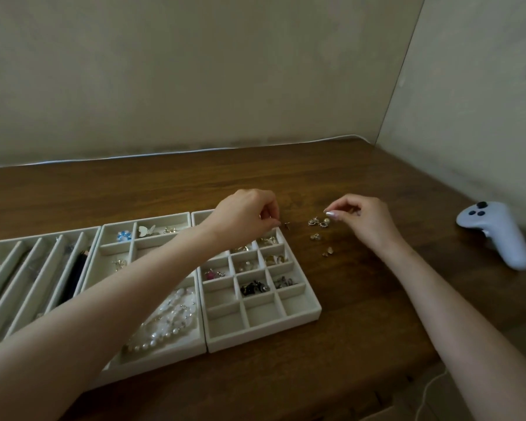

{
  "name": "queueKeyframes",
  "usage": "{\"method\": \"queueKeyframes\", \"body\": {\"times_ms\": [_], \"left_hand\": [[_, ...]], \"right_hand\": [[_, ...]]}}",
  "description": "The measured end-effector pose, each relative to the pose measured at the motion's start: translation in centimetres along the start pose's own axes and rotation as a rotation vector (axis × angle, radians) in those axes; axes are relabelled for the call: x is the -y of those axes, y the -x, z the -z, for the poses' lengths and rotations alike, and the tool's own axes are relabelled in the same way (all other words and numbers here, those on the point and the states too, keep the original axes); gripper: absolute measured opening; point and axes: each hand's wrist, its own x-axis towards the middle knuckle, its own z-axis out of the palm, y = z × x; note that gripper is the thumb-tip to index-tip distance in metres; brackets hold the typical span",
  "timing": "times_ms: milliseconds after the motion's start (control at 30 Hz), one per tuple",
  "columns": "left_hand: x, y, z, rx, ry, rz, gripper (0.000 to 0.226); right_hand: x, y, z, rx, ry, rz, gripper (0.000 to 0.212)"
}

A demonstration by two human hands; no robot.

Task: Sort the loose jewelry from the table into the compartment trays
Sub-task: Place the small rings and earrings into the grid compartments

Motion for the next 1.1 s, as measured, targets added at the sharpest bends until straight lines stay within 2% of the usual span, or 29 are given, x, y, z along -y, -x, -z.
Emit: {"method": "queueKeyframes", "body": {"times_ms": [200,400,533,633,767,1100], "left_hand": [[-0.6,-3.1,-1.0,0.012,-0.112,0.01,0.01],[-1.3,-5.3,-1.7,0.225,-0.302,0.094,0.026],[-1.6,-6.0,-2.3,0.283,-0.344,0.121,0.025],[-1.9,-6.2,-2.5,0.294,-0.31,0.115,0.02],[-2.2,-5.9,-2.7,0.313,-0.198,0.091,0.01],[-1.9,-5.4,-2.8,0.27,-0.112,0.053,0.01]], "right_hand": [[-1.0,-0.6,-0.2,-0.068,0.122,0.011,0.01],[-1.2,-0.8,-0.5,-0.01,0.222,0.028,0.012],[-0.8,-0.7,-0.8,0.045,0.222,0.094,0.019],[-0.7,-0.7,-1.2,0.073,0.247,0.127,0.018],[-0.6,-0.8,-1.3,0.014,0.276,0.086,0.01],[-0.7,-0.8,-1.1,-0.006,0.28,0.013,0.012]]}}
